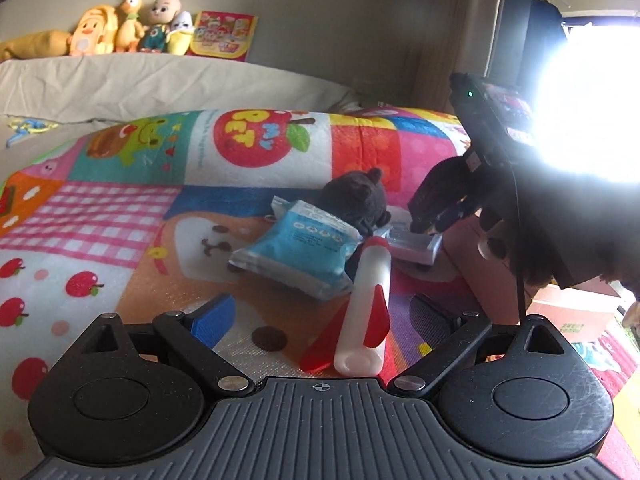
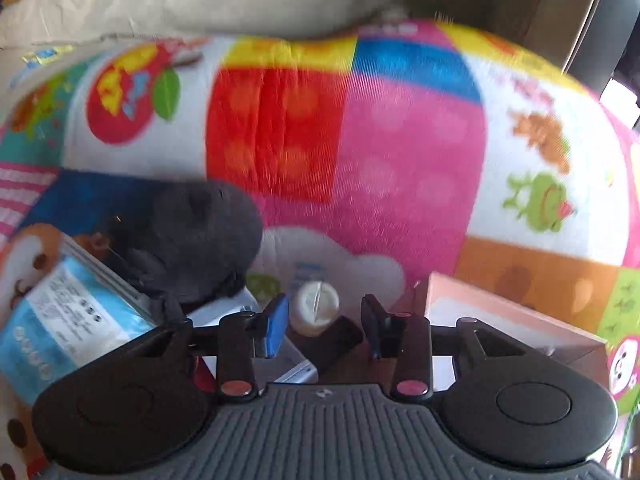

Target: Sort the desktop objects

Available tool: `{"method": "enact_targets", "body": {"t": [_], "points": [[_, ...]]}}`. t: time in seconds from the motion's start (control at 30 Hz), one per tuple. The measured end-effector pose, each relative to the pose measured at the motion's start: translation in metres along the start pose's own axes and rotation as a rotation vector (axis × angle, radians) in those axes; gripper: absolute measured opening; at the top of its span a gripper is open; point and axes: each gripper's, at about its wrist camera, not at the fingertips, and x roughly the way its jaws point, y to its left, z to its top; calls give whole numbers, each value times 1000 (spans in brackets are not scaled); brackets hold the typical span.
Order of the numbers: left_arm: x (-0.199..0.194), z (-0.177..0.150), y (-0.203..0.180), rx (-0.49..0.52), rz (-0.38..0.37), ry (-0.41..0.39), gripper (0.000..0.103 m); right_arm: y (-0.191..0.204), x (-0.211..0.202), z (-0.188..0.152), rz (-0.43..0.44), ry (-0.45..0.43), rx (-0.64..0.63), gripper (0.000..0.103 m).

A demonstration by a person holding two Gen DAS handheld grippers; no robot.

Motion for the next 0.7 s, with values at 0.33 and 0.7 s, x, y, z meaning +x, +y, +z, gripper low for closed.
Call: {"method": "enact_targets", "body": {"t": [0.33,0.7], "points": [[2,0,3,-20,9,16,98,-40,-112,-53,223,-129,1,25],[8,-8,-48,283,35,48,98,-58,-156,-101,286,-168,-65,37]]}}
